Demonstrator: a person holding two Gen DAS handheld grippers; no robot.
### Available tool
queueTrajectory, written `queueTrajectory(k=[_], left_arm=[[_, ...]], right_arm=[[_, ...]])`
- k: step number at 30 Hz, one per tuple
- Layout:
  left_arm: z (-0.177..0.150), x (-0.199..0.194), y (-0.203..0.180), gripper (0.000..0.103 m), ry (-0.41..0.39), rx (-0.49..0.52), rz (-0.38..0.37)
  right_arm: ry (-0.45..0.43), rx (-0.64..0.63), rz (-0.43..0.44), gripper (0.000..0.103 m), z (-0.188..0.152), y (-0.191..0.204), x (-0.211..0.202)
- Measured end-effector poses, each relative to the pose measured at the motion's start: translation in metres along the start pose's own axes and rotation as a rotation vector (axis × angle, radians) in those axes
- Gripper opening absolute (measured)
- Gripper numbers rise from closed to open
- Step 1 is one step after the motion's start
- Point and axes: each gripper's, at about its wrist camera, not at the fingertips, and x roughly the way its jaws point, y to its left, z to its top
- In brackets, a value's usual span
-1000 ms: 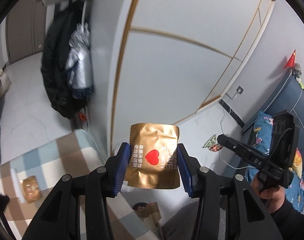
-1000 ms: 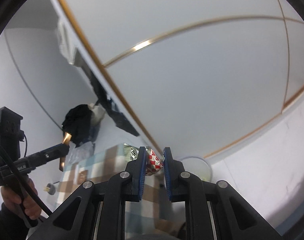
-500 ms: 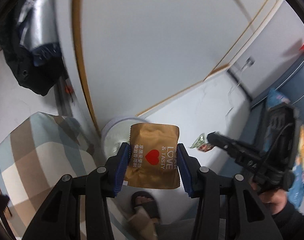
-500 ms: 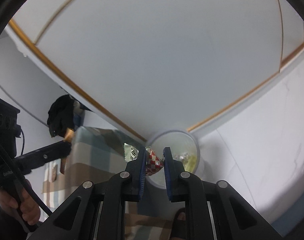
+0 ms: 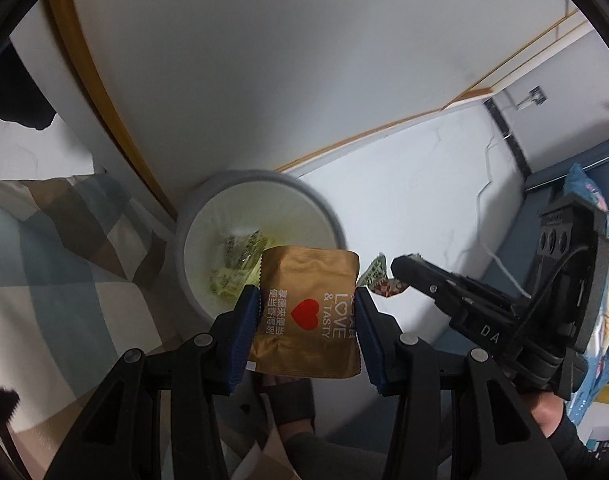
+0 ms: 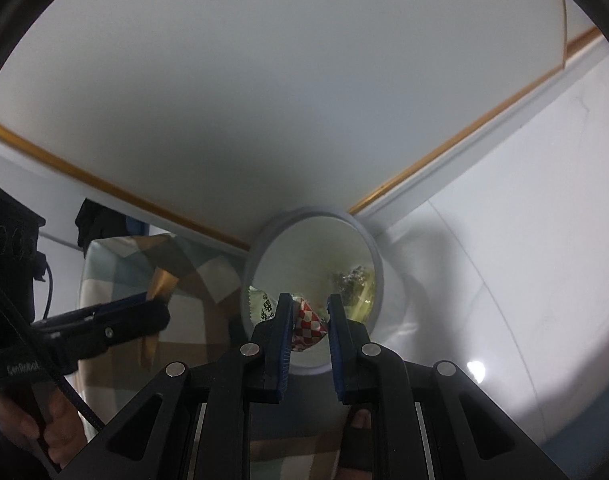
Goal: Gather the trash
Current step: 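Hold both items over the white bin and open both grippers, then move both tools away from the bin back over the table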
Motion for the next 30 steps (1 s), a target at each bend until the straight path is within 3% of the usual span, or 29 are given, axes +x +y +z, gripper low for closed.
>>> queueTrajectory(k=[13,21,24,30], left_arm=[[0.01,0.046,0.002,0.042,0.134,-0.037,0.07],[0.022,0.051,0.011,0.045,0.145,-0.096,0.036],[0.023,0.05,0.016,0.056,0.142,-0.114,0.031],[0.024,0.053,0.017,0.061,0.166,-0.108,0.027]], right_arm=[[0.066,0.089,0.001,0.017,-0.007,-0.019,0.059],[0.101,0.09,0.002,0.017,-0.015,-0.019,0.075],[0.102,0.093,0.004,0.018,-0.014,-0.018,0.075],[0.082,0.121,-0.014,0.018,-0.02,-0.025,0.054]])
